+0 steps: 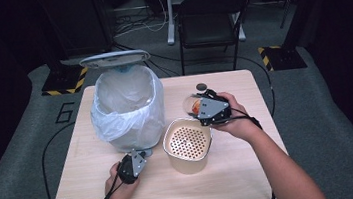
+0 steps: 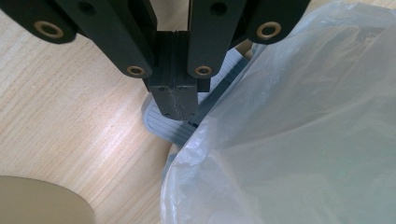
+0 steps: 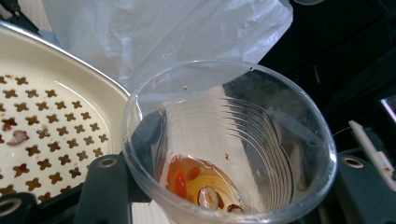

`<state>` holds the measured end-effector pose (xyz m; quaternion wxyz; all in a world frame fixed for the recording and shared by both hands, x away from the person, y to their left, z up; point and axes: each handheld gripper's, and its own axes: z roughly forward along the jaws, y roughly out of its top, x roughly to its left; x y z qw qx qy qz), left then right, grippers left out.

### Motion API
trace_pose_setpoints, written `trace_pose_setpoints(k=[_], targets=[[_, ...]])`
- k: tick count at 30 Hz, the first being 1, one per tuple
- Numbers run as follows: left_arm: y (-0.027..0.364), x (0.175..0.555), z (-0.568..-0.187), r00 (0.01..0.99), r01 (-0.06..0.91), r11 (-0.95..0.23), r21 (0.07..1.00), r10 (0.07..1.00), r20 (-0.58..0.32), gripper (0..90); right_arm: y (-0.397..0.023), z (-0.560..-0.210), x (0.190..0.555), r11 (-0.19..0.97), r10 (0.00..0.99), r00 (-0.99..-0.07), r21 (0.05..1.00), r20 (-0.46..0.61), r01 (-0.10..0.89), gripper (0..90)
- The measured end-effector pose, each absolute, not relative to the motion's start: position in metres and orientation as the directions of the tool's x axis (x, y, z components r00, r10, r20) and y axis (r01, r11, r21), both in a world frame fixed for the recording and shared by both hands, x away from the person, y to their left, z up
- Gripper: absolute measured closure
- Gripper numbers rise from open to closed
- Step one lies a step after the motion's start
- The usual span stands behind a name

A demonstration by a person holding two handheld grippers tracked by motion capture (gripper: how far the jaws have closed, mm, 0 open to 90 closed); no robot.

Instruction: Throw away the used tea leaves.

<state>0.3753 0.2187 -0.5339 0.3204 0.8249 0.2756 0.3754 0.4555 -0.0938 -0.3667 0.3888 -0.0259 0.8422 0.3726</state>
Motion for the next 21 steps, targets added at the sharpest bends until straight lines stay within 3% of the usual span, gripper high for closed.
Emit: trace_pose_setpoints(k=[16, 21], targets=[[0.219, 0.375, -0.534, 0.566, 0.213, -0.643, 0.735, 0.695, 0.444, 90.0, -0.086, -0.368, 0.439, 0.731, 0.197, -0.618, 0.534, -0.761, -0.425, 40.5], [0.218, 0.375, -0.534, 0.564, 0.213, -0.643, 0.736, 0.696, 0.445, 90.0, -0.077, -0.375, 0.425, 0.775, 0.115, -0.499, 0.392, -0.859, -0.497, 40.5]])
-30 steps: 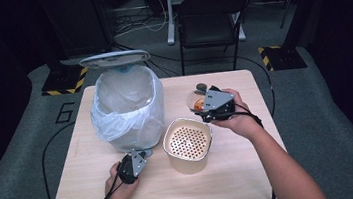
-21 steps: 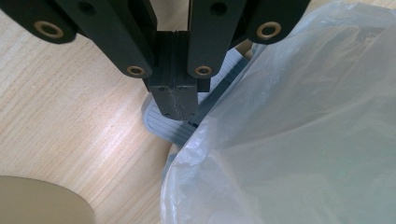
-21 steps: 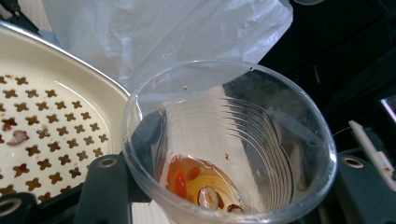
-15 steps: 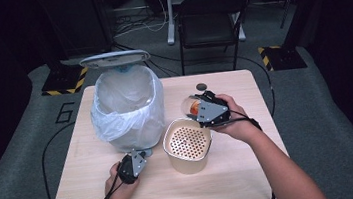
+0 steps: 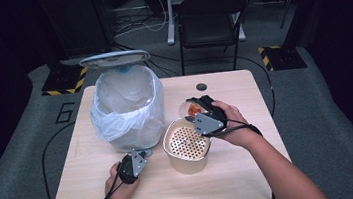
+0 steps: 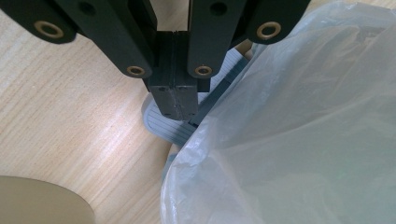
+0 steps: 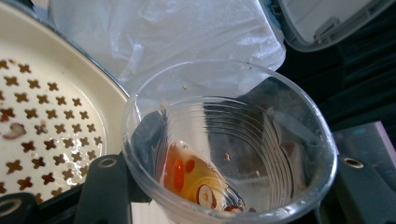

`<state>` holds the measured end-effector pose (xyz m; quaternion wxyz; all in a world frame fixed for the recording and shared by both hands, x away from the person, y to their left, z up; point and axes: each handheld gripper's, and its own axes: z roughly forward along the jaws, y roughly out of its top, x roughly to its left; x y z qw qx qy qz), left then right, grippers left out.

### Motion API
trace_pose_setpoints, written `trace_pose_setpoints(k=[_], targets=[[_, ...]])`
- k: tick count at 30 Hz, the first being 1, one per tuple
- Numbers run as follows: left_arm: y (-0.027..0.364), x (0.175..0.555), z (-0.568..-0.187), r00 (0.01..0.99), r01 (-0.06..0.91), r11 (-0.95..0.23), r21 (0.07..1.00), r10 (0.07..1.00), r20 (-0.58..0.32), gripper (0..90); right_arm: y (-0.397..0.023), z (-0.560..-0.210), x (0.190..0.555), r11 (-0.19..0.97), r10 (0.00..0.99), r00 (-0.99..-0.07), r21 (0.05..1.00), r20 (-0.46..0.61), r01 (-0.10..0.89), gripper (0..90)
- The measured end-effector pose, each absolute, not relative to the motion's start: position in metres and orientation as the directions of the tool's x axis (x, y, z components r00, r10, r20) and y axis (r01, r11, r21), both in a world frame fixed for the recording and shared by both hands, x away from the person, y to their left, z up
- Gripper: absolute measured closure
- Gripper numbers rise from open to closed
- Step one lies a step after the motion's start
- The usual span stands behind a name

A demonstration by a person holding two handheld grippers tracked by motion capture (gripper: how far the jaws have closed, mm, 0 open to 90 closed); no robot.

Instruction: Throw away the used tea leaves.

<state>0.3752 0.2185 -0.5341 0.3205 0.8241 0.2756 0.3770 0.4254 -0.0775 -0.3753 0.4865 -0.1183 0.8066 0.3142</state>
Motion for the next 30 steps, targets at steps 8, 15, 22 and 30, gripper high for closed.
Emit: trace_pose_setpoints(k=[8, 15, 22, 30], targets=[[0.218, 0.375, -0.534, 0.564, 0.212, -0.642, 0.736, 0.696, 0.444, 90.0, -0.068, -0.388, 0.413, 0.815, -0.037, -0.328, 0.161, -0.944, -0.557, 41.2], [0.218, 0.375, -0.534, 0.563, 0.212, -0.642, 0.737, 0.697, 0.445, 90.0, -0.060, -0.400, 0.406, 0.823, -0.238, -0.111, -0.140, -0.965, -0.551, 42.1], [0.218, 0.375, -0.534, 0.560, 0.212, -0.641, 0.738, 0.698, 0.446, 90.0, -0.061, -0.407, 0.406, 0.788, -0.387, 0.039, -0.352, -0.921, -0.505, 42.3], [0.218, 0.375, -0.534, 0.562, 0.212, -0.646, 0.733, 0.694, 0.450, 90.0, -0.062, -0.430, 0.398, 0.696, -0.500, 0.215, -0.537, -0.839, -0.477, 42.5]])
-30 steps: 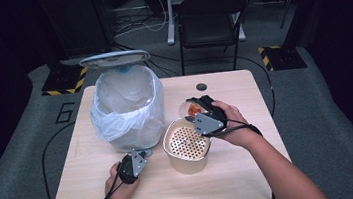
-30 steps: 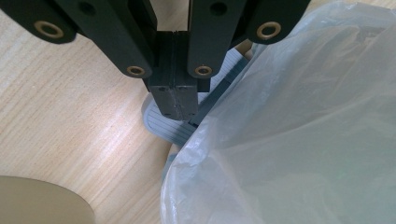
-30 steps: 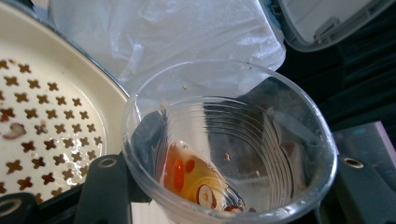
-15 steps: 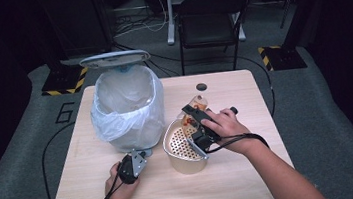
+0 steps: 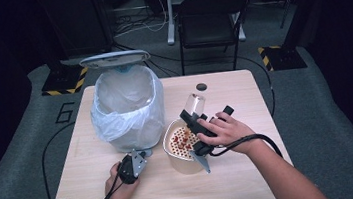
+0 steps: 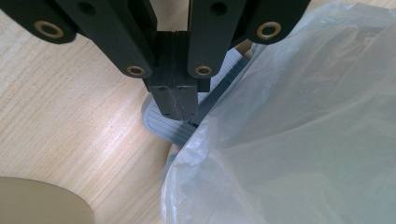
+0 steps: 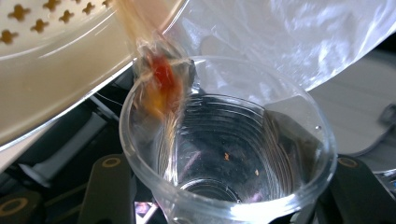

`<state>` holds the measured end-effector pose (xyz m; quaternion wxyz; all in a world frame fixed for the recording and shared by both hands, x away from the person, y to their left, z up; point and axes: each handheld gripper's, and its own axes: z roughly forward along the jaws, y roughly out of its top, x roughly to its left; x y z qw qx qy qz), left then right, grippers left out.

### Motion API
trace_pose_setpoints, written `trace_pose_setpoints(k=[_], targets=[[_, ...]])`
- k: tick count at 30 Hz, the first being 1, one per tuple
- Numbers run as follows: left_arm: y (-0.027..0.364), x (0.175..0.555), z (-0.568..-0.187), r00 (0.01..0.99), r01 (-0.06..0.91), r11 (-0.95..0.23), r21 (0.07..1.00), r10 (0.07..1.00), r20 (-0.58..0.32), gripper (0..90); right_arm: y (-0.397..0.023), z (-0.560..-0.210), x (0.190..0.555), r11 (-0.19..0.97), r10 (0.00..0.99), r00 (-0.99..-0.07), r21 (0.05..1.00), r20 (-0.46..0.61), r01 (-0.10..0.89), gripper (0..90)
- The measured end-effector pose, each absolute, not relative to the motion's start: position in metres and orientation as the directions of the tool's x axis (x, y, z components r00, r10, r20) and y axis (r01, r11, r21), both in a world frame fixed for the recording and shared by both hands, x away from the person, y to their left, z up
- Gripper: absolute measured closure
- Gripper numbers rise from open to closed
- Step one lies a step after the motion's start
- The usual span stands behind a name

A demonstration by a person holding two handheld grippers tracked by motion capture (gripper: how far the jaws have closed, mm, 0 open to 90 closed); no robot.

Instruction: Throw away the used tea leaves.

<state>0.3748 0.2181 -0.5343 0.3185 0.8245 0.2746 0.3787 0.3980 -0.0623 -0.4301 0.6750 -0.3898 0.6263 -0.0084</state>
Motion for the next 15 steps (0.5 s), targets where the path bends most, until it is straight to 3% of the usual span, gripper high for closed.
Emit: trace_pose_setpoints(k=[15], targets=[[0.2182, 0.3749, -0.5342, 0.563, 0.213, -0.644, 0.734, 0.695, 0.447, 90.0, -0.0582, -0.4275, 0.3969, 0.668, -0.506, 0.260, -0.564, -0.822, -0.484, 42.5]])
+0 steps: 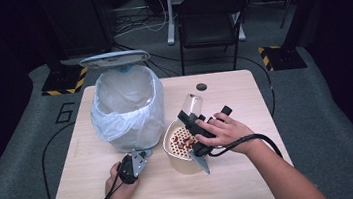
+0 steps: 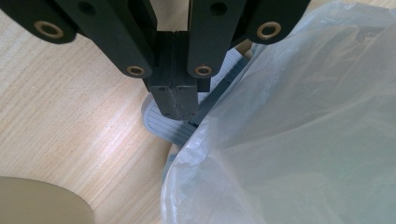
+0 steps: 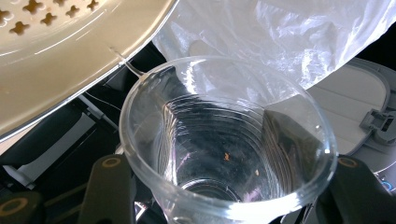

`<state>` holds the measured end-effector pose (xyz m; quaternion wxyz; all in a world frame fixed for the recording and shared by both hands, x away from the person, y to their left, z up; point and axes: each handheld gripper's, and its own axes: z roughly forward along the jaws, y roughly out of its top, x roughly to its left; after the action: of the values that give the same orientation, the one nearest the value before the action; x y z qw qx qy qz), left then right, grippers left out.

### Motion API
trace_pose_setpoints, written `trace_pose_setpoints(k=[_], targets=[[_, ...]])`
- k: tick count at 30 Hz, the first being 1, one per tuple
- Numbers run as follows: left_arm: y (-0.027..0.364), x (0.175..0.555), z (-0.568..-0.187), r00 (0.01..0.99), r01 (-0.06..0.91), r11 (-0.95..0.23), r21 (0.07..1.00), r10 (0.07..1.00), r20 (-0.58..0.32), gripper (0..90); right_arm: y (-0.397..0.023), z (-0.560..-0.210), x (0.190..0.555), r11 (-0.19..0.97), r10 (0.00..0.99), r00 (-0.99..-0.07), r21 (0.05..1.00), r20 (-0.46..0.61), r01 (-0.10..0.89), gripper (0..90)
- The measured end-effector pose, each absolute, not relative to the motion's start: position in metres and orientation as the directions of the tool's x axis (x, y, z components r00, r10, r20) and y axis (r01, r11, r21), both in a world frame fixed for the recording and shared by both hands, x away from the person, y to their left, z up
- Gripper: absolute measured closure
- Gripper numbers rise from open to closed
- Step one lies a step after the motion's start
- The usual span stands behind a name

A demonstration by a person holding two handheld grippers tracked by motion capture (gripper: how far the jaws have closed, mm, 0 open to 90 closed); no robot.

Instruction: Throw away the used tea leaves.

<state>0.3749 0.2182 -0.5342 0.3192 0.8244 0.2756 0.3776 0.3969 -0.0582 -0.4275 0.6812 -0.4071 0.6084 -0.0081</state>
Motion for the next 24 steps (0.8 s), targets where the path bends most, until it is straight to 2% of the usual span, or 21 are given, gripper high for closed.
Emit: trace_pose_setpoints(k=[23, 24], targets=[[0.2182, 0.3748, -0.5341, 0.563, 0.214, -0.645, 0.733, 0.695, 0.447, 90.0, -0.0577, -0.4236, 0.3975, 0.683, -0.483, 0.237, -0.532, -0.843, -0.501, 42.4], [0.2182, 0.3751, -0.5344, 0.562, 0.211, -0.643, 0.736, 0.696, 0.447, 90.0, -0.0568, -0.4212, 0.3983, 0.660, -0.503, 0.247, -0.553, -0.828, -0.509, 42.4]])
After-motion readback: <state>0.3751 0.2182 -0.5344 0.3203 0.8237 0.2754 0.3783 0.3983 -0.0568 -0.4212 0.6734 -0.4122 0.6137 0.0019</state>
